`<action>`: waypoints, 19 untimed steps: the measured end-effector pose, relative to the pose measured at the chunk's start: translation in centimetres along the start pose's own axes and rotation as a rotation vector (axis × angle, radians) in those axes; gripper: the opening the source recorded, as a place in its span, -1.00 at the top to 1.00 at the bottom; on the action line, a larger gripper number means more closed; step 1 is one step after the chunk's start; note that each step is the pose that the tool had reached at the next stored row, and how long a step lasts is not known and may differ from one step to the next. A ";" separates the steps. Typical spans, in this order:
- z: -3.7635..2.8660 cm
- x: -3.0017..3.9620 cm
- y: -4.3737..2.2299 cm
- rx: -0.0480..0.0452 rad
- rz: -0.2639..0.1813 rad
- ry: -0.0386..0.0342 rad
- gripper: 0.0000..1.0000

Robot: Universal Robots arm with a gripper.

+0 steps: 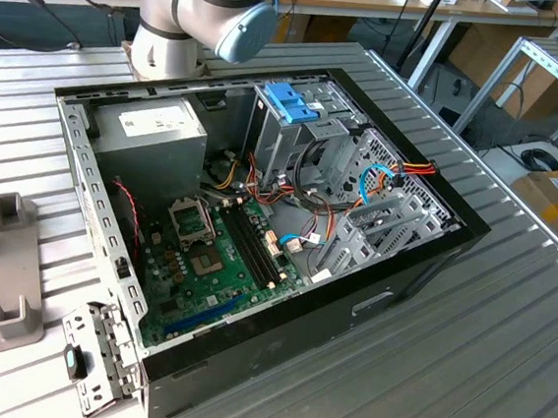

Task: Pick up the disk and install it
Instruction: 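Pick up the disk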

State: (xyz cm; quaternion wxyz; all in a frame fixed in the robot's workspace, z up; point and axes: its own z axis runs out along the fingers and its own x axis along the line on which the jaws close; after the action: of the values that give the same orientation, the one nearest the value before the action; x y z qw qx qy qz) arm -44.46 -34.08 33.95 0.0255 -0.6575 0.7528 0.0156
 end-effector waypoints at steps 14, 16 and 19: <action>1.95 -0.78 1.34 -0.0001 0.000 0.0001 0.04; 2.16 -0.79 1.38 -0.0002 0.000 0.0001 0.04; 2.51 -0.80 1.44 0.0000 0.000 0.0000 0.04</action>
State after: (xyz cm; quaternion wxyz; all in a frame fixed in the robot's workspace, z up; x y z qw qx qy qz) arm -45.73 -32.95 31.48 0.0255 -0.6576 0.7528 0.0156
